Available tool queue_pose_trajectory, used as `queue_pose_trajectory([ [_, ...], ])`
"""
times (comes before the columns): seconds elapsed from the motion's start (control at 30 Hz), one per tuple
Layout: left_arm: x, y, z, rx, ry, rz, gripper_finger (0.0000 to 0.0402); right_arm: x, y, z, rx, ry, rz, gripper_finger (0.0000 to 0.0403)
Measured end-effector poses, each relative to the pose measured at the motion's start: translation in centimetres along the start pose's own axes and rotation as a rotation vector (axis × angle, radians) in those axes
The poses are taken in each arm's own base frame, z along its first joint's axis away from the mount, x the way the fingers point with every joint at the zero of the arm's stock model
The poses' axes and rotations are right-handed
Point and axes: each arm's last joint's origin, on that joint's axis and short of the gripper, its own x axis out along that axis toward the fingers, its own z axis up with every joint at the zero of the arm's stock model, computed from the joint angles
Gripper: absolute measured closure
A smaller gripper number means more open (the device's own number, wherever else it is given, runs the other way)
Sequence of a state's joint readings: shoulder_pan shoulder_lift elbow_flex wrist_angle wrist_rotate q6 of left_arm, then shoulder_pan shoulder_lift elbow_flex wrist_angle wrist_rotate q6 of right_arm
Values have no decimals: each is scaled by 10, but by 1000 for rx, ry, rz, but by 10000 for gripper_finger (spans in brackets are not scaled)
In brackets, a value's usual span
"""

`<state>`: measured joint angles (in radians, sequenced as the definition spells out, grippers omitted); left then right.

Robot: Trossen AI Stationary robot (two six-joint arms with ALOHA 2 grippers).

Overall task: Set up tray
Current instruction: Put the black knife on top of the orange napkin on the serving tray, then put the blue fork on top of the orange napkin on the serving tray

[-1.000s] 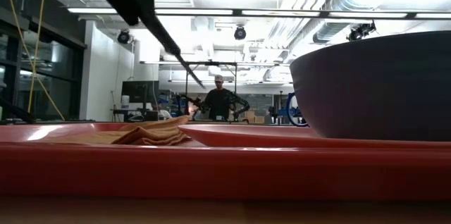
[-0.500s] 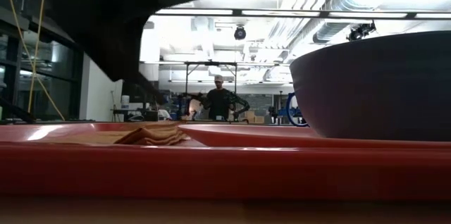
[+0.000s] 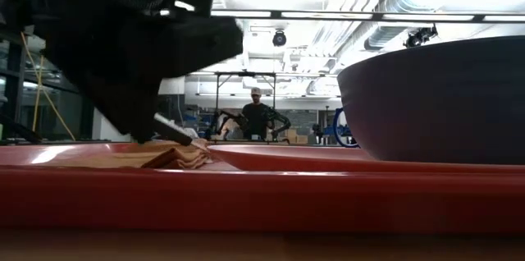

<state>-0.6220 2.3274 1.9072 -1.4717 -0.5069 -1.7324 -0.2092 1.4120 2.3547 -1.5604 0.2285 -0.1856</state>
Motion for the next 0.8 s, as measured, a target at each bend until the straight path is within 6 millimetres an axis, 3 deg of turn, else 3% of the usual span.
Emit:
queue_pose_trajectory([
  [0.1, 0, 0, 1, 8, -22, -5, 287, 0, 0, 0, -2, 0, 0, 191],
  [0.3, 0, -3, 1, 44, -35, -32, 147, 0, 0, 0, -7, 0, 0, 194],
  [0.43, 0, -3, 1, 57, -35, -29, 93, 0, 0, 0, -16, 0, 0, 194],
  [0.6, 0, -2, 1, 51, -35, -26, 79, 0, 0, 0, -25, 0, 0, 191],
  [0.8, -11, 3, 12, 42, -75, 8, 102, 0, 1, 0, -48, -5, 25, 191],
])
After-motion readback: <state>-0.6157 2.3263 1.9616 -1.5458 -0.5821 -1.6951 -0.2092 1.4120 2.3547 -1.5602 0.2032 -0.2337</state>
